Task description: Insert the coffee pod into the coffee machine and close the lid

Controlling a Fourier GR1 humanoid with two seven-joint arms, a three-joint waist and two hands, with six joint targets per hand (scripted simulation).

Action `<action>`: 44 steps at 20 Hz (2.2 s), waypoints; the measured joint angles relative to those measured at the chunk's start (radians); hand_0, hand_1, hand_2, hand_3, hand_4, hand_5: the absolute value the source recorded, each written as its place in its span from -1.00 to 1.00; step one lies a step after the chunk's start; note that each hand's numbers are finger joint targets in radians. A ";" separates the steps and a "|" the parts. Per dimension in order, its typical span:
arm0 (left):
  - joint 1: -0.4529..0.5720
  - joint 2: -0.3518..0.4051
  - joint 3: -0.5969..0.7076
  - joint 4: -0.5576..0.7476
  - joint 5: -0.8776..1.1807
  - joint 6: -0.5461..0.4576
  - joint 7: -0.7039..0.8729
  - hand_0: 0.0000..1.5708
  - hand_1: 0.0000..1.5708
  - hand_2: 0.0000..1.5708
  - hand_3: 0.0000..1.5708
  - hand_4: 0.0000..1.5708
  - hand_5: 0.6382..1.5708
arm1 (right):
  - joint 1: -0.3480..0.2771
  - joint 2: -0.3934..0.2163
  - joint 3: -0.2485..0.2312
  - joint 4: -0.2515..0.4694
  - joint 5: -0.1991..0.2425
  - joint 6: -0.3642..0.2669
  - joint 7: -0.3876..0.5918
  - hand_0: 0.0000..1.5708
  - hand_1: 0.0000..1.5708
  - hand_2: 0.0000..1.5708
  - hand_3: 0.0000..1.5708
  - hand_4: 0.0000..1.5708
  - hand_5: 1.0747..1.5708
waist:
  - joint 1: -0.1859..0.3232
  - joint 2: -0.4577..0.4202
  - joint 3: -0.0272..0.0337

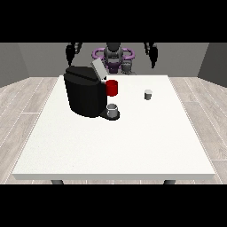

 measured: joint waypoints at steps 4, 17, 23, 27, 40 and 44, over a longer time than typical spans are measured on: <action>0.023 0.004 0.015 0.001 0.024 -0.037 -0.060 -1.00 -1.00 -1.00 -1.00 -0.59 1.00 | -0.002 -0.010 -0.021 0.029 -0.017 0.028 0.002 -1.00 -1.00 -1.00 -1.00 -0.84 1.00 | 0.009 0.005 -0.0003; 0.030 0.074 0.058 0.026 -0.006 -0.112 -0.201 -1.00 -1.00 -1.00 -1.00 -1.00 1.00 | 0.022 0.090 -0.047 0.050 0.005 -0.098 -0.112 -1.00 -1.00 -1.00 -1.00 -0.77 1.00 | -0.013 0.011 -0.0003; -0.090 0.160 0.117 0.104 -0.034 -0.130 -0.126 -1.00 -1.00 -1.00 -1.00 -1.00 1.00 | -0.018 0.094 -0.040 0.051 -0.008 -0.089 -0.119 -1.00 -1.00 -1.00 -1.00 -0.76 1.00 | -0.059 0.064 -0.0003; -0.161 0.202 0.153 0.203 -0.030 -0.163 -0.103 -1.00 -1.00 -1.00 -1.00 -1.00 1.00 | -0.034 0.092 -0.034 0.060 -0.012 -0.075 -0.134 -1.00 -1.00 -1.00 -1.00 -0.64 1.00 | -0.086 0.104 -0.0003; -0.376 0.267 0.188 0.533 -0.131 -0.148 -0.122 -1.00 -1.00 -1.00 -1.00 -1.00 1.00 | -0.161 0.098 -0.015 0.110 0.020 -0.113 -0.092 -1.00 -1.00 -1.00 -1.00 -0.50 1.00 | -0.125 0.219 -0.0007; -0.406 0.265 0.164 0.606 -0.181 -0.139 -0.141 -1.00 -1.00 -0.86 -1.00 -1.00 1.00 | -0.179 0.094 -0.018 0.149 0.035 -0.126 -0.090 -1.00 -1.00 -1.00 -1.00 -0.46 1.00 | -0.118 0.225 -0.0007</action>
